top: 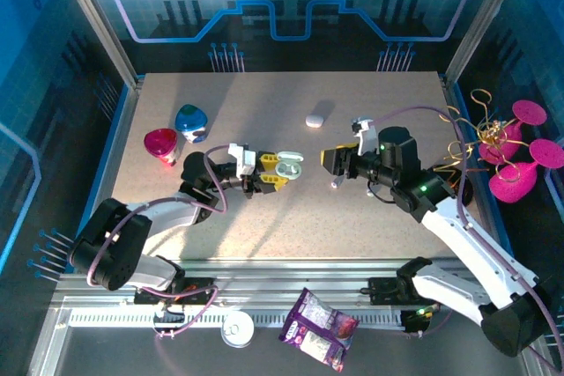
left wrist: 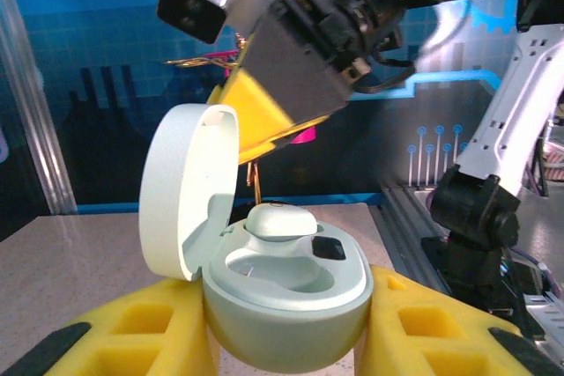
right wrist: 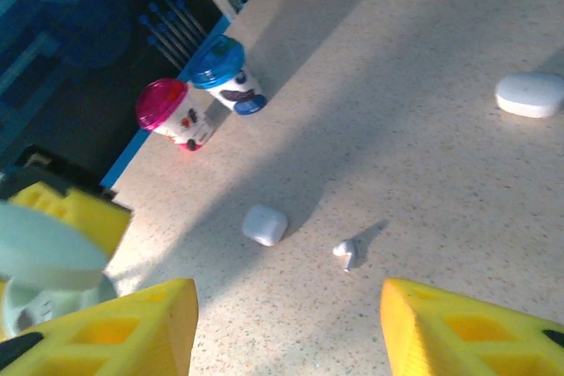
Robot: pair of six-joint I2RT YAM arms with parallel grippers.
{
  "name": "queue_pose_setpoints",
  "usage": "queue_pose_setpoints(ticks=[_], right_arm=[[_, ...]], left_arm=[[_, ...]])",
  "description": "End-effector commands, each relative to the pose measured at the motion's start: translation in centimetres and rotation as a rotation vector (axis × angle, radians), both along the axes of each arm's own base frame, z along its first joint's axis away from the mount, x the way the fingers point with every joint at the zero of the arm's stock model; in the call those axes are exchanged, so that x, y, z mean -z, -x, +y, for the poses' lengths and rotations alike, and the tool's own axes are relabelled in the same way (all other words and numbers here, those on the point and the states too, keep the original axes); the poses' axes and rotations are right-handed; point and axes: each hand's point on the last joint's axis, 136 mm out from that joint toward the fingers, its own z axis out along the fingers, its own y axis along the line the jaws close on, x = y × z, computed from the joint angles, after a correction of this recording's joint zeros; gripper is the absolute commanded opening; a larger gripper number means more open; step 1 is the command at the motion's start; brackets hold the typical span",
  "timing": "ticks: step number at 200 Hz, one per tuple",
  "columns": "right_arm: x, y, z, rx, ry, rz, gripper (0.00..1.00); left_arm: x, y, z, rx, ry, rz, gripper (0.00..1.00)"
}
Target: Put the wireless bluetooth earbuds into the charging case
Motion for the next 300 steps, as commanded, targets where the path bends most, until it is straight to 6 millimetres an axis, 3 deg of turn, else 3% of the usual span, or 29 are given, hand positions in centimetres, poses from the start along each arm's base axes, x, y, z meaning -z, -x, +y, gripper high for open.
queue_pose_setpoints(ticks=[1,18,24,44,79,113,153,179,207,240,256,272,282,300], right_arm=[[3.0,-0.9,-3.1,0.166,0.072,0.106,0.58],[5.3,-1.4,-5.7,0.280,0.176,0.161,0.58],[7.4,-1.1,-6.7,0.314,0.229,0.207,0.58],[10.6,-1.0,-8.9,0.405,0.326,0.283,0.59],[15.0,-0.9,-10.0,0.452,0.336,0.387,0.59],[17.9,-0.8,-11.5,0.518,0.347,0.480,0.59],[19.8,-1.0,-12.3,0.541,0.353,0.534,0.59],[20.2,-1.1,-12.0,0.523,0.347,0.547,0.52],[18.6,-1.5,-9.5,0.389,0.265,0.483,0.50],[19.2,-1.3,-11.6,0.467,0.345,0.504,0.50],[19.2,-1.2,-11.2,0.443,0.345,0.526,0.50],[17.8,-1.5,-9.0,0.337,0.269,0.465,0.50],[15.9,-1.8,-7.1,0.239,0.198,0.373,0.51],[13.2,-1.7,-5.4,0.151,0.150,0.251,0.53]], left_arm=[[-2.3,1.6,-0.1,0.093,0.015,-0.115,0.36],[-2.8,1.9,-0.3,0.144,0.010,-0.099,0.36],[-2.9,2.0,-0.4,0.157,0.012,-0.096,0.36],[-3.5,2.4,-0.4,0.192,0.023,-0.093,0.35],[-3.6,2.5,-0.4,0.209,0.018,-0.086,0.35],[-3.8,2.6,-0.3,0.211,0.018,-0.090,0.35],[-3.7,2.3,-0.2,0.194,0.021,-0.091,0.35],[-3.6,1.8,-0.3,0.167,0.018,-0.089,0.34],[-2.5,0.6,-0.4,0.077,-0.029,-0.115,0.34],[-2.2,0.5,-0.2,0.025,-0.059,-0.163,0.35],[-2.3,0.5,-0.1,0.012,-0.056,-0.183,0.35],[-2.1,0.5,0.0,-0.009,-0.061,-0.201,0.34],[-2.0,0.3,0.1,-0.035,-0.067,-0.214,0.34],[-1.8,0.0,0.2,-0.077,-0.084,-0.244,0.34]])
